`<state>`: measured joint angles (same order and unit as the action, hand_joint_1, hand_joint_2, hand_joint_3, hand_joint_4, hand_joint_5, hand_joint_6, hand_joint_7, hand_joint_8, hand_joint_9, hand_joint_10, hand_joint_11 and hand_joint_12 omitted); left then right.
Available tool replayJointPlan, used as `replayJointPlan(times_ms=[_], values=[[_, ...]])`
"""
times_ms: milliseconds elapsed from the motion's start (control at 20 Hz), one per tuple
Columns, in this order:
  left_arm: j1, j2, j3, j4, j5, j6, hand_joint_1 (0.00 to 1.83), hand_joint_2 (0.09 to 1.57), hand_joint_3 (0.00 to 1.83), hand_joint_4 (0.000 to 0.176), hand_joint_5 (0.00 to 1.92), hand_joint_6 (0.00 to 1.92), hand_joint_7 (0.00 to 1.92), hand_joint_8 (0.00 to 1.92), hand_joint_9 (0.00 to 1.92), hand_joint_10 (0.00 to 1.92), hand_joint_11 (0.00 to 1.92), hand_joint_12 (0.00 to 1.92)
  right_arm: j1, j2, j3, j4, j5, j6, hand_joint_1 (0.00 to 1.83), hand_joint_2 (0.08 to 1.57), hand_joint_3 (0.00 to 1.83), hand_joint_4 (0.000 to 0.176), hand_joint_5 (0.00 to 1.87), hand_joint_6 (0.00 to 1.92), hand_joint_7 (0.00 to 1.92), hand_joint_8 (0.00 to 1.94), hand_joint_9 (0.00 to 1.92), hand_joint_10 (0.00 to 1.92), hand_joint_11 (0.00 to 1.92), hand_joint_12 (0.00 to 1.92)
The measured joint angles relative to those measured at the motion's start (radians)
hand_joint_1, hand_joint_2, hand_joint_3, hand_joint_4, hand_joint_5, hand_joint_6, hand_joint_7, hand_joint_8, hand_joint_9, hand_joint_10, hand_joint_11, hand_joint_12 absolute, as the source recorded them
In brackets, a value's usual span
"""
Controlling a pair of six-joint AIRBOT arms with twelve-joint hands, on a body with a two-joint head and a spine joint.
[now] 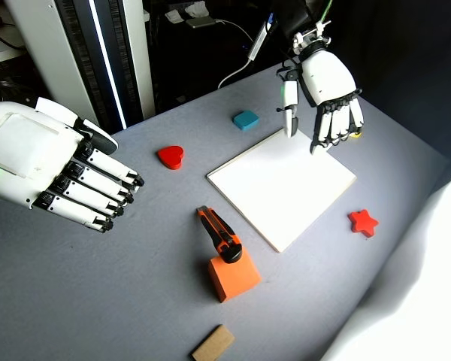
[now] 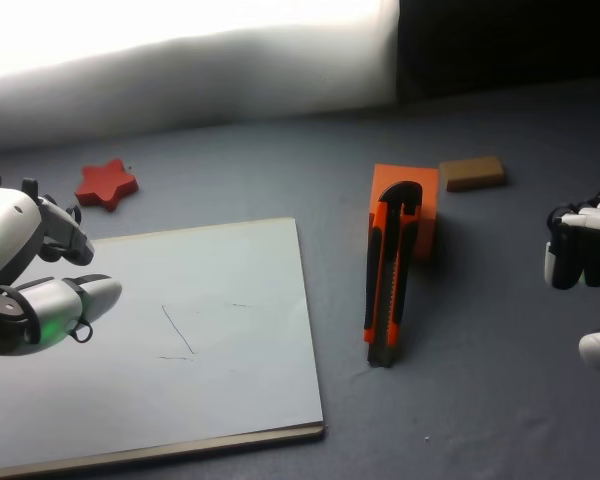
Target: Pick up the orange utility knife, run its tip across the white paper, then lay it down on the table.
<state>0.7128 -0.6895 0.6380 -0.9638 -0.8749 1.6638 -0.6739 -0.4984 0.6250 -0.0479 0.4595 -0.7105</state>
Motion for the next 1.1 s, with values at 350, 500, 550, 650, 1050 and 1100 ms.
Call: replayJointPlan(times_ms=[350, 500, 550, 650, 1050, 1100], values=[[0.016, -0.005, 0.011, -0.013, -0.002, -0.023, 0.30, 1.34, 0.01, 0.010, 0.04, 0.01, 0.03, 0.01, 0.06, 0.01, 0.00, 0.46, -0.017, -0.001, -0.001, -0.009, 0.031, -0.026, 0.20, 1.18, 0.00, 0.000, 0.00, 0.00, 0.12, 0.00, 0.11, 0.01, 0.00, 0.34], [0.018, -0.005, 0.011, -0.011, -0.002, -0.037, 0.17, 1.32, 0.00, 0.005, 0.00, 0.00, 0.00, 0.00, 0.00, 0.00, 0.00, 0.05, -0.016, 0.001, 0.016, -0.174, 0.098, -0.029, 0.31, 1.12, 0.00, 0.000, 0.00, 0.00, 0.04, 0.00, 0.04, 0.00, 0.00, 0.17], [0.018, -0.005, 0.011, -0.009, -0.002, -0.038, 0.14, 1.31, 0.00, 0.000, 0.00, 0.00, 0.00, 0.00, 0.00, 0.00, 0.00, 0.03, -0.013, 0.002, 0.024, -0.251, 0.117, -0.024, 0.32, 1.10, 0.00, 0.000, 0.00, 0.00, 0.02, 0.00, 0.02, 0.00, 0.00, 0.12], [0.026, -0.005, 0.014, -0.013, 0.003, -0.039, 0.06, 1.29, 0.00, 0.000, 0.00, 0.00, 0.00, 0.00, 0.00, 0.00, 0.00, 0.00, 0.005, -0.026, 0.064, -0.422, 0.127, -0.013, 0.44, 1.08, 0.00, 0.000, 0.00, 0.00, 0.00, 0.00, 0.00, 0.00, 0.00, 0.00], [0.045, 0.008, 0.026, 0.014, 0.046, -0.074, 0.00, 1.19, 0.00, 0.000, 0.00, 0.00, 0.00, 0.00, 0.00, 0.00, 0.00, 0.00, 0.178, -0.266, 0.315, -0.908, 0.061, 0.047, 1.10, 0.99, 0.00, 0.000, 0.00, 0.00, 0.00, 0.00, 0.00, 0.00, 0.00, 0.00], [0.045, 0.008, 0.028, 0.018, 0.054, -0.077, 0.00, 1.18, 0.00, 0.000, 0.00, 0.00, 0.00, 0.00, 0.00, 0.00, 0.00, 0.00, 0.188, -0.306, 0.342, -0.935, 0.045, 0.064, 1.13, 0.97, 0.00, 0.000, 0.00, 0.00, 0.00, 0.00, 0.00, 0.00, 0.00, 0.00]])
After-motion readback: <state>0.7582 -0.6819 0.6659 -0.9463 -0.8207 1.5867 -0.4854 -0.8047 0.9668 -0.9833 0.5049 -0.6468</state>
